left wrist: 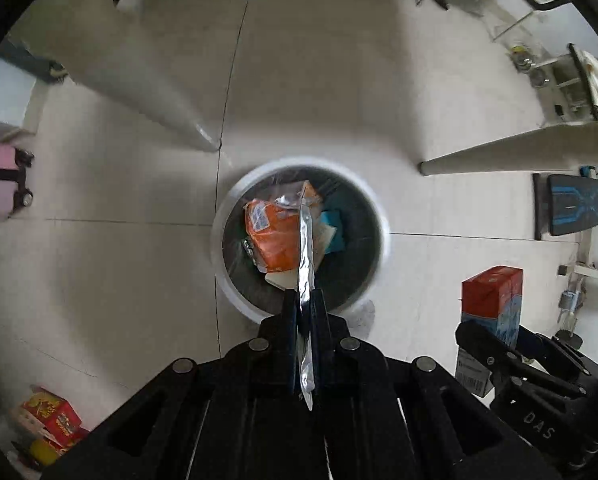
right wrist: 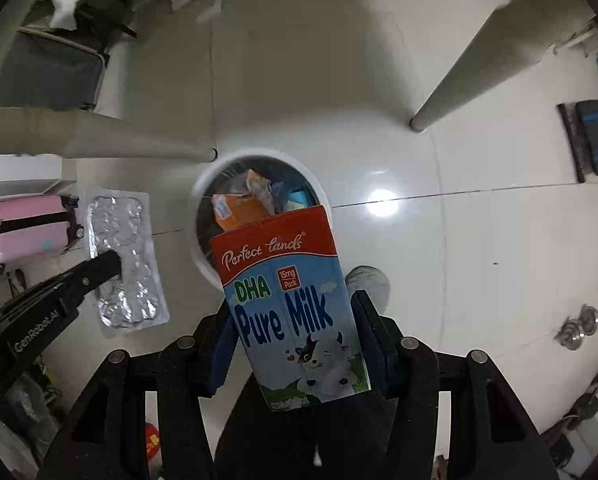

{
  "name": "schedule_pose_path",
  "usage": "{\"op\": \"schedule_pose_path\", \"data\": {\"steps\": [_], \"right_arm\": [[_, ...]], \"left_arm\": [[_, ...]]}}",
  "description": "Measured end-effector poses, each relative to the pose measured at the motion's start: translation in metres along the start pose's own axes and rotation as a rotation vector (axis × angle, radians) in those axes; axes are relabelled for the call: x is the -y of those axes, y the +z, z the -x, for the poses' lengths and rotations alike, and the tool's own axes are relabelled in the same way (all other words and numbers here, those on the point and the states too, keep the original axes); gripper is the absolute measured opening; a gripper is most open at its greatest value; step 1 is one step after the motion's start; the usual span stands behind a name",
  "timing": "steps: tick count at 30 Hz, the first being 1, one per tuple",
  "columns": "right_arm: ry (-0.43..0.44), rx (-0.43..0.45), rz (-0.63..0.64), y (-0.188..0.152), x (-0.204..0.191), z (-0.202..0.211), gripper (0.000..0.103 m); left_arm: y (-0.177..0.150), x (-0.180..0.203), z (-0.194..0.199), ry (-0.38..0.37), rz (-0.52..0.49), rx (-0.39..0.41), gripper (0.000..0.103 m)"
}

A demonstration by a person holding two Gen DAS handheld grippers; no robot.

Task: Collect trash
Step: 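Carry the blister pack and milk carton over the bin and release both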

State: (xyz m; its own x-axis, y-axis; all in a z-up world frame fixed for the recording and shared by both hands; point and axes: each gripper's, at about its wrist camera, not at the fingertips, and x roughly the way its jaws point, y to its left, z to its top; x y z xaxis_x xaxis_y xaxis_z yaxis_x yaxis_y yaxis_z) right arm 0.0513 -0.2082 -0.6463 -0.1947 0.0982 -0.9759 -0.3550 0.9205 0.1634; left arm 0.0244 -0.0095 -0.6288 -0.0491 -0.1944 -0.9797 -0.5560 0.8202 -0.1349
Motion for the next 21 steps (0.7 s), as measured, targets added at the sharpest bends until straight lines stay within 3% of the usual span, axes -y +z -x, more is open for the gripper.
{"op": "schedule_pose_path", "data": {"steps": [4,8,10,11,12,13,14,17,21], "right_arm": [[0.043,-0.027,-0.023,0.01,0.009,-0.061,0.057],[0.094,-0.053,-0.031,0.017,0.014,-0.101,0.058],[0.121,-0.071,-0.033,0.018,0.016,-0.113,0.06],[0.134,-0.078,-0.039,0.018,0.018,-0.118,0.069],[0.138,-0.077,-0.043,0.019,0.018,-0.122,0.075],[0.144,-0.075,-0.041,0.019,0.018,-0.122,0.082],[0.131,-0.072,-0.032,0.018,0.018,-0.12,0.085],[0.065,-0.049,-0.002,0.017,0.012,-0.111,0.098],[-0.033,-0.01,0.046,0.014,0.006,-0.09,0.102]], "left_arm": [[0.001,-0.013,-0.042,-0.011,0.025,-0.036,0.004],[0.0,-0.02,-0.059,-0.012,0.036,-0.048,0.006],[-0.002,-0.025,-0.06,-0.012,0.039,-0.058,0.013],[-0.003,-0.028,-0.058,-0.009,0.042,-0.055,0.019],[-0.005,-0.029,-0.053,0.002,0.042,-0.047,0.044],[-0.006,-0.029,-0.051,0.014,0.043,-0.04,0.077],[-0.008,-0.031,-0.045,0.031,0.047,-0.024,0.087],[-0.013,-0.037,-0.03,0.071,0.049,-0.013,0.092],[-0.022,-0.042,-0.002,0.108,0.049,0.019,0.097]]}}
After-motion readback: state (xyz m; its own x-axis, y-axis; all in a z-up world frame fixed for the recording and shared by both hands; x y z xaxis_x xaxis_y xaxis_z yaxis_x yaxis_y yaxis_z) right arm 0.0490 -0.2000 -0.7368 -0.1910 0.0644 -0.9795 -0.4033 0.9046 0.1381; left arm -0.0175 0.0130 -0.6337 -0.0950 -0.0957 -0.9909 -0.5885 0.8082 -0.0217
